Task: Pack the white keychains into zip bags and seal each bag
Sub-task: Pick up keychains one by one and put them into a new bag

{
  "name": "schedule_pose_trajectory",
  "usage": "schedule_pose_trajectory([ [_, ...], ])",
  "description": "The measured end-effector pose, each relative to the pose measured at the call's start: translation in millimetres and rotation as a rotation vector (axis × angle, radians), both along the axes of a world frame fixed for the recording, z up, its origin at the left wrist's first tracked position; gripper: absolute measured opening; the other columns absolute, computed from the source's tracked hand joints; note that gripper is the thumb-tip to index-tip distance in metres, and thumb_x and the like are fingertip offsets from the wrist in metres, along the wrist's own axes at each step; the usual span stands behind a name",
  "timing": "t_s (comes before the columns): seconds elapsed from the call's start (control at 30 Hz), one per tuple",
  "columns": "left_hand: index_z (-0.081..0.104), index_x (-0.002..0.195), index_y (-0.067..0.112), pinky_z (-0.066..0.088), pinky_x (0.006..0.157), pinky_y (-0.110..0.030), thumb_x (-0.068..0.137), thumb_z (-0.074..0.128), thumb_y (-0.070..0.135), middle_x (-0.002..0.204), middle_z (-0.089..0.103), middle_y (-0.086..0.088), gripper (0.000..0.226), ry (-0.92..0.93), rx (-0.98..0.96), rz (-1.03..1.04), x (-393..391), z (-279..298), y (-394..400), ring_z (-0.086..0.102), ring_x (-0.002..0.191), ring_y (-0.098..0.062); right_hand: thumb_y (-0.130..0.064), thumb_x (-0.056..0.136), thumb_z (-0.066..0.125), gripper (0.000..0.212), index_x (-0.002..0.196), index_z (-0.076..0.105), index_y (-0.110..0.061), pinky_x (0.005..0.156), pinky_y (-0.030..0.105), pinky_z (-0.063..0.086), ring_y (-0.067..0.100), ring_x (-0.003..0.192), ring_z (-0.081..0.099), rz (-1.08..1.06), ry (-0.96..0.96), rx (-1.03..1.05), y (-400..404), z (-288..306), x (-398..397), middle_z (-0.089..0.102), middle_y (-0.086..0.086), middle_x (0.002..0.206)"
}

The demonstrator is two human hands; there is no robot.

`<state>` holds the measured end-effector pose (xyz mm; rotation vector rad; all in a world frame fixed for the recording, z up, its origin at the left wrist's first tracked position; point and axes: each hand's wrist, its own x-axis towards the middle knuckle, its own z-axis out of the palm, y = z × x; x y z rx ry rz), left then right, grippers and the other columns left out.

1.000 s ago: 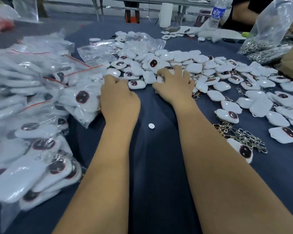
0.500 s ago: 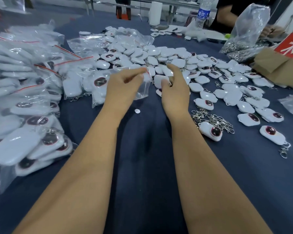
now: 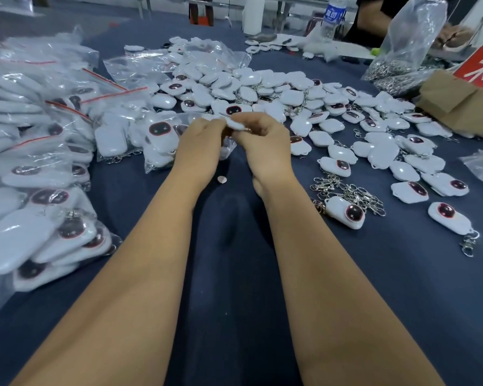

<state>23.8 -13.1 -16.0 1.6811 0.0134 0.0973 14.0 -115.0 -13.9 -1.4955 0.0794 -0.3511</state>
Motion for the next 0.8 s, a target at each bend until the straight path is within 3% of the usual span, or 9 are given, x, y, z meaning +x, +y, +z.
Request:
schedule_pose_trajectory([
  [0.07,0.068,0.1,0.006,0.051,0.097,-0.048,0.078,0.05,0.047,0.1,0.07,-0.009,0.049,0.03,-0.032,0.002,-1,2,0,0.065,0.087,-0.02,0.014,0.082,0.052,0.034,0.085,0.073,-0.013,0.094,0.048,0.052,0.043,0.095,0.064,-0.014,0.06,-0.03,-1,-1,0,0.073,0.018,0.098],
  [0.1,0.068,0.092,0.006,0.052,0.096,-0.05,0.08,0.049,0.046,0.095,0.071,-0.01,0.046,0.007,-0.013,0.008,-1,2,1,0.064,0.082,-0.019,0.013,0.082,0.05,0.036,0.081,0.073,-0.015,0.092,0.048,0.053,0.043,0.089,0.062,-0.025,0.082,-0.028,-2,-1,0,0.073,0.018,0.095],
  [0.17,0.064,0.075,0.012,0.053,0.092,-0.051,0.089,0.05,0.039,0.079,0.069,-0.005,0.034,-0.048,0.079,0.02,0,1,1,0.06,0.075,-0.018,0.009,0.081,0.05,0.032,0.079,0.071,-0.016,0.079,0.036,0.053,0.026,0.075,0.056,-0.028,0.105,-0.018,-5,-1,1,0.07,0.008,0.083],
  [0.23,0.061,0.075,0.009,0.053,0.091,-0.053,0.094,0.049,0.038,0.078,0.065,-0.009,0.037,-0.072,0.128,0.012,4,-3,3,0.056,0.075,-0.019,0.007,0.083,0.056,0.025,0.093,0.066,-0.014,0.076,0.028,0.049,0.017,0.077,0.056,-0.002,0.115,-0.006,-7,-1,2,0.065,0.002,0.086],
  [0.33,0.056,0.076,0.015,0.052,0.085,-0.045,0.099,0.049,0.038,0.078,0.057,-0.007,0.033,-0.099,0.124,-0.019,6,-5,5,0.05,0.072,-0.017,0.006,0.084,0.061,0.029,0.109,0.064,-0.008,0.082,0.031,0.051,0.018,0.087,0.061,0.056,0.122,-0.023,-9,-3,3,0.069,0.013,0.105],
  [0.47,0.054,0.075,0.017,0.043,0.075,-0.034,0.102,0.046,0.031,0.075,0.048,-0.003,0.031,-0.173,0.137,-0.021,6,-7,6,0.045,0.073,-0.014,0.003,0.084,0.064,0.015,0.094,0.062,-0.01,0.059,0.02,0.048,0.013,0.067,0.059,0.1,0.115,-0.053,-8,-2,3,0.068,0.008,0.082],
  [0.53,0.051,0.067,0.021,0.041,0.071,-0.033,0.102,0.047,0.029,0.072,0.046,0.0,0.036,-0.197,0.146,-0.025,5,-7,7,0.045,0.071,-0.012,-0.001,0.085,0.064,0.015,0.089,0.057,-0.013,0.056,0.021,0.047,0.012,0.062,0.057,0.099,0.121,-0.063,-8,-3,4,0.064,0.006,0.078],
  [0.67,0.054,0.072,0.007,0.038,0.068,-0.031,0.1,0.048,0.029,0.071,0.046,-0.004,0.036,-0.191,0.154,-0.046,5,-7,7,0.041,0.065,-0.012,-0.001,0.086,0.063,0.013,0.094,0.058,-0.009,0.055,0.019,0.047,0.011,0.062,0.057,0.107,0.121,-0.077,-8,-4,4,0.067,0.01,0.084],
  [0.8,0.055,0.081,-0.004,0.039,0.07,-0.033,0.094,0.05,0.031,0.074,0.048,-0.005,0.038,-0.181,0.127,-0.053,5,-7,7,0.042,0.069,-0.013,-0.001,0.082,0.066,0.016,0.095,0.058,-0.005,0.056,0.022,0.048,0.013,0.058,0.057,0.118,0.127,-0.089,-11,-4,4,0.066,0.009,0.076],
])
